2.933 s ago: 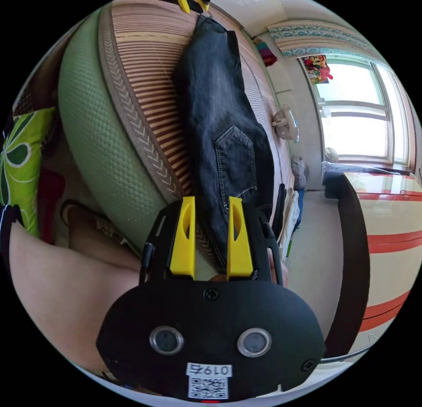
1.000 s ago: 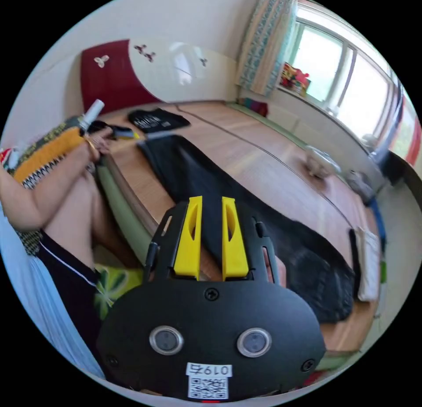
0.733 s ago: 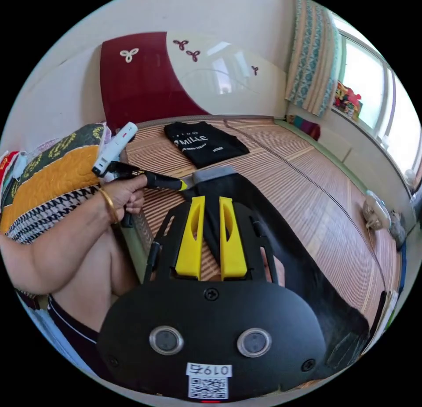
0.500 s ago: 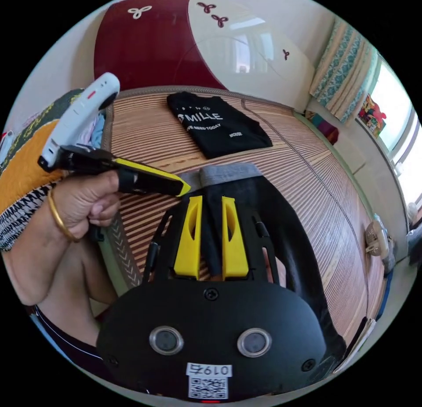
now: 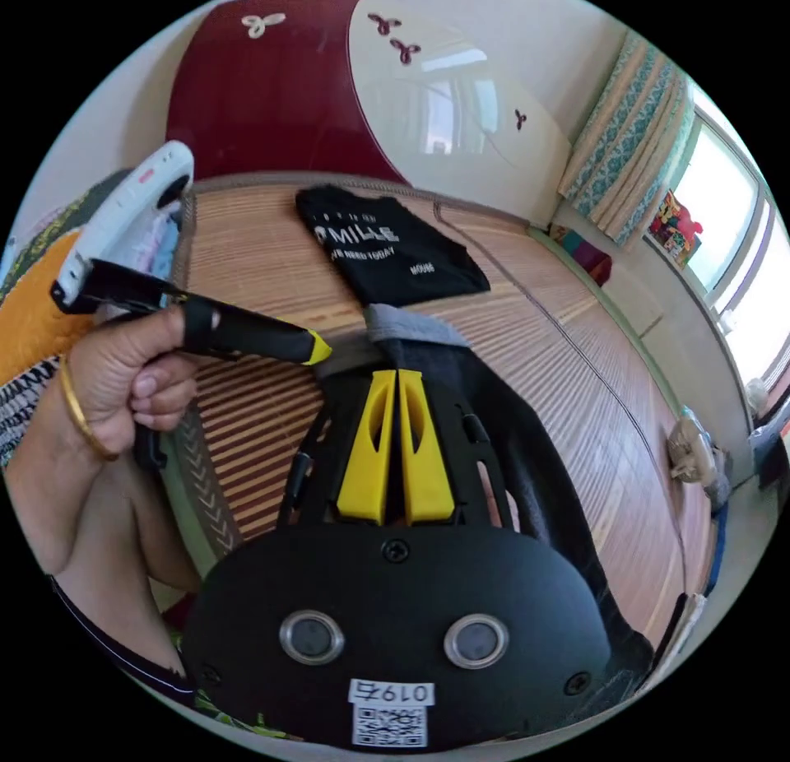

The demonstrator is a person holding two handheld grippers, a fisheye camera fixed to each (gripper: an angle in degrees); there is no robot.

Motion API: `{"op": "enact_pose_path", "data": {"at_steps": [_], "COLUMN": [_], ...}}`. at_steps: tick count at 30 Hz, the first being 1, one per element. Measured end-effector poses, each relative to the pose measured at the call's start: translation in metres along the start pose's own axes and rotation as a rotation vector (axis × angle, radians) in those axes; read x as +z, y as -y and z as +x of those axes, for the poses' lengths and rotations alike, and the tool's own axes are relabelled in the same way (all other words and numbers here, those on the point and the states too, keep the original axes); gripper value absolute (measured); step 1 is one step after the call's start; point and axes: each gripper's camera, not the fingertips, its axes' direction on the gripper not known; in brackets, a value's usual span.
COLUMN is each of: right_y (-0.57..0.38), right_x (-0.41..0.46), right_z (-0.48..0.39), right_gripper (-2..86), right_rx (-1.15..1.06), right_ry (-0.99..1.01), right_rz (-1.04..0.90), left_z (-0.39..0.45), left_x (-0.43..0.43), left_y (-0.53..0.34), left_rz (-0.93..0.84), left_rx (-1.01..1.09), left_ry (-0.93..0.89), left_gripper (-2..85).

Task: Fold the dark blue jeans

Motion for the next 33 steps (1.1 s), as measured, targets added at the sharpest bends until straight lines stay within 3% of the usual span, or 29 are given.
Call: {"op": "enact_pose_path", "data": {"at_steps": [7, 11, 21, 25, 33], "right_y": [-0.009, -0.004, 0.014, 0.017, -0.03], "right_x": [0.022, 0.016, 0.037, 0.028, -0.022], "right_z": [-0.025, -0.036, -0.065, -0.064, -0.058], "right_gripper": [-1.0, -1.0, 0.4, 5.6, 1.7], "right_rx": [-0.05, -0.061, -0.086, -0.049, -0.037], "right_ry": [0.058, 0.062, 0.033, 0.027, -0.221], "right_rz": [-0.023, -0.001, -0.097, -0.106, -0.114], "left_z": [0.002, 0.029, 0.108, 0.128, 0.18], "left_x": [-0.015, -0.016, 0.024, 0.032, 0.055], "left_y": [-0.011, -0.019, -0.032, -0.038, -0.066], "left_rz": [0.096, 0.14, 0.029, 0.0, -0.029], "left_rx": [-0.055, 0.018, 0.259, 0.313, 0.547], "left_ry": [-0.033, -0.014, 0.219, 0.26, 0.376], "left_gripper": [0.9, 0.9, 0.9, 1.2, 4.8]}}
